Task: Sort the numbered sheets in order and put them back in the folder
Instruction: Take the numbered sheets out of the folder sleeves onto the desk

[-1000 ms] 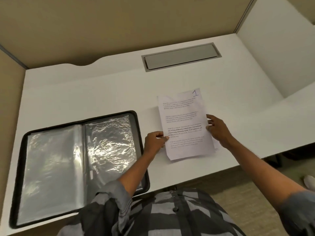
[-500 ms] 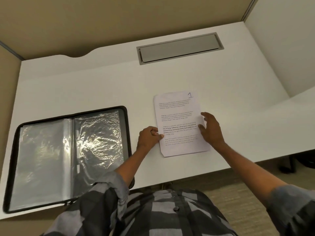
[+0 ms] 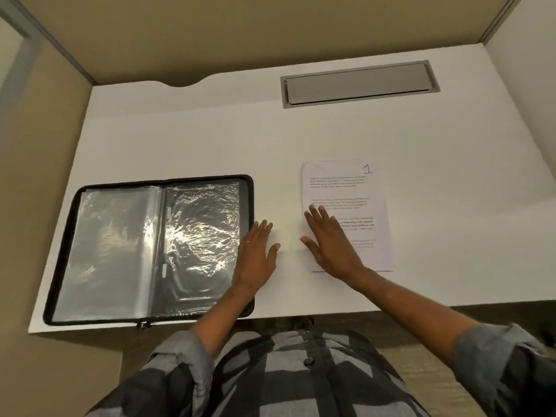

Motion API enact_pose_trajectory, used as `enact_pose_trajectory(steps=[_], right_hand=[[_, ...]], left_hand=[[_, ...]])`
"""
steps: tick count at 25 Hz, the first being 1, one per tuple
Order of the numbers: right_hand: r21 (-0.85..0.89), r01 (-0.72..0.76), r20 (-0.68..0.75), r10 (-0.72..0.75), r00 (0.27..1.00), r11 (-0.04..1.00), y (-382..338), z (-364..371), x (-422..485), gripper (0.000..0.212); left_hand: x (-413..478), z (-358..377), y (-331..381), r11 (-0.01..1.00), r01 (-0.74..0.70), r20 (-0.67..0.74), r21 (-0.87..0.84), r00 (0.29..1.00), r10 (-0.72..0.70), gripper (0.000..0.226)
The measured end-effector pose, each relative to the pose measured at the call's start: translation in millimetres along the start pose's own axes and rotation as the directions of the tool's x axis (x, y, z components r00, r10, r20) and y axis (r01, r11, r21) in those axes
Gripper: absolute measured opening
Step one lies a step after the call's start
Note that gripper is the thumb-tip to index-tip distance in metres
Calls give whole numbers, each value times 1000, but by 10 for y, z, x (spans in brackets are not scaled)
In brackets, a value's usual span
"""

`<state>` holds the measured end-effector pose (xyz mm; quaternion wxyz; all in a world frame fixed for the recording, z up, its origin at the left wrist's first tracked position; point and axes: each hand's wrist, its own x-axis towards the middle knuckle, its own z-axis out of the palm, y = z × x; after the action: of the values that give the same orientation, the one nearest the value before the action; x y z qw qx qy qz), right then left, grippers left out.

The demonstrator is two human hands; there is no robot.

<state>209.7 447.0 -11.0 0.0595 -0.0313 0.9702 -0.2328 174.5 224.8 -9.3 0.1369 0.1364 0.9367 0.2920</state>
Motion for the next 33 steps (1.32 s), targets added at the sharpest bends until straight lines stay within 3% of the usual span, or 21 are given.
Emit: enact_pose_trajectory(steps=[3, 7, 10, 13, 16, 19, 23, 29, 33], right_hand=[[-10, 67, 27, -67, 997, 998, -314, 156, 105, 66], [-22, 178, 96, -175, 980, 984, -720, 356, 207, 65], [-54, 204, 122, -196, 973, 978, -1017, 498, 251, 64], [-101, 189, 163, -171, 972, 977, -1299, 632, 276, 64], [-114, 163, 169, -143, 975, 980, -1619, 786, 288, 66], [-66, 79, 123, -71, 990, 995, -1970, 926, 308, 63], [5, 56, 95, -56, 994, 998, -2501, 1077, 405, 69], [4, 222, 175, -219, 960, 975, -3317, 1367, 660, 72], [-37, 330, 244, -312, 918, 943, -3658, 1582, 797, 73]], left_hand=[[-231, -185, -333, 988, 82, -17, 128, 997, -80, 55], [-492, -410, -798, 930, 162, 84, 330, 976, -200, 64], [-587, -503, -1052, 940, 133, 120, 313, 977, -178, 65], [-591, -602, -1187, 949, 79, 37, 306, 995, -95, 55], [-606, -728, -1325, 993, 68, -113, 93, 992, -57, 41], [-660, -1054, -1419, 936, 144, -196, -322, 957, -215, 31], [-772, -1571, -1683, 836, 91, -196, -542, 953, -230, 27], [-1137, -2335, -2303, 611, 73, -179, -788, 923, -341, 26], [-1327, -2667, -2803, 440, 136, -130, -888, 843, -522, 36]])
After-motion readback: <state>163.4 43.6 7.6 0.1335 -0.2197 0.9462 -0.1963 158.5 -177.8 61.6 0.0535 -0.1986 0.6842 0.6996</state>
